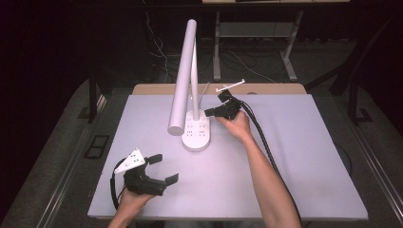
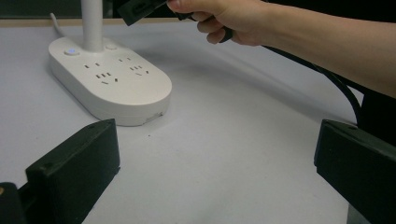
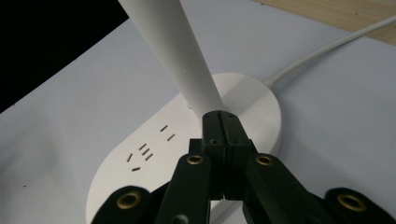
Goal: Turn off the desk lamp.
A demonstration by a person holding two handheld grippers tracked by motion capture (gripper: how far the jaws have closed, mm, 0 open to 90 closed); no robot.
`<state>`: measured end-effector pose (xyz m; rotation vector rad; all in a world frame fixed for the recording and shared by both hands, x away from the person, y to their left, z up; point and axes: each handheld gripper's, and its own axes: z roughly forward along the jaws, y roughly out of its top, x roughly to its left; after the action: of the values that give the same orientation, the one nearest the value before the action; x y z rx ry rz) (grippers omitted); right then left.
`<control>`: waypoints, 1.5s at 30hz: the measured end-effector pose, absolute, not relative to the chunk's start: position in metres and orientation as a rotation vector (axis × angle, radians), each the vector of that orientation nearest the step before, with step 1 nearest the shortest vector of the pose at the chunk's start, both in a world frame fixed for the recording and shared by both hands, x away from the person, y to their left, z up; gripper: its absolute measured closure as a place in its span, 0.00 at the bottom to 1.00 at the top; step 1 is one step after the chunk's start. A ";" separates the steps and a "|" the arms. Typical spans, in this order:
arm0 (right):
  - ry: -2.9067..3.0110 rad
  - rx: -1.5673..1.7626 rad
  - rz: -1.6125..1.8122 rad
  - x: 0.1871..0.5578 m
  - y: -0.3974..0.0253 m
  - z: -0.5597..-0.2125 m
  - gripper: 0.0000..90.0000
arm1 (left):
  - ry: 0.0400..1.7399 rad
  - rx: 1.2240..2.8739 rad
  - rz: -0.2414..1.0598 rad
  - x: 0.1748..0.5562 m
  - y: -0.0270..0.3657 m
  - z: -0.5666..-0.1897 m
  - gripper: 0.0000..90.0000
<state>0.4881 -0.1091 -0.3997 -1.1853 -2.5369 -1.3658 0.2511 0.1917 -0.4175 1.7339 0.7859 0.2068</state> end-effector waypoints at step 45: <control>-2.502 -1.275 -1.351 0.500 -0.094 -0.430 1.00 | 0.782 1.731 0.224 0.253 0.192 -0.417 0.00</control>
<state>0.5002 -0.0941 -0.4304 -1.2754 -2.5018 -1.3505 0.2531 0.1916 -0.4166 1.7306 0.7820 0.2243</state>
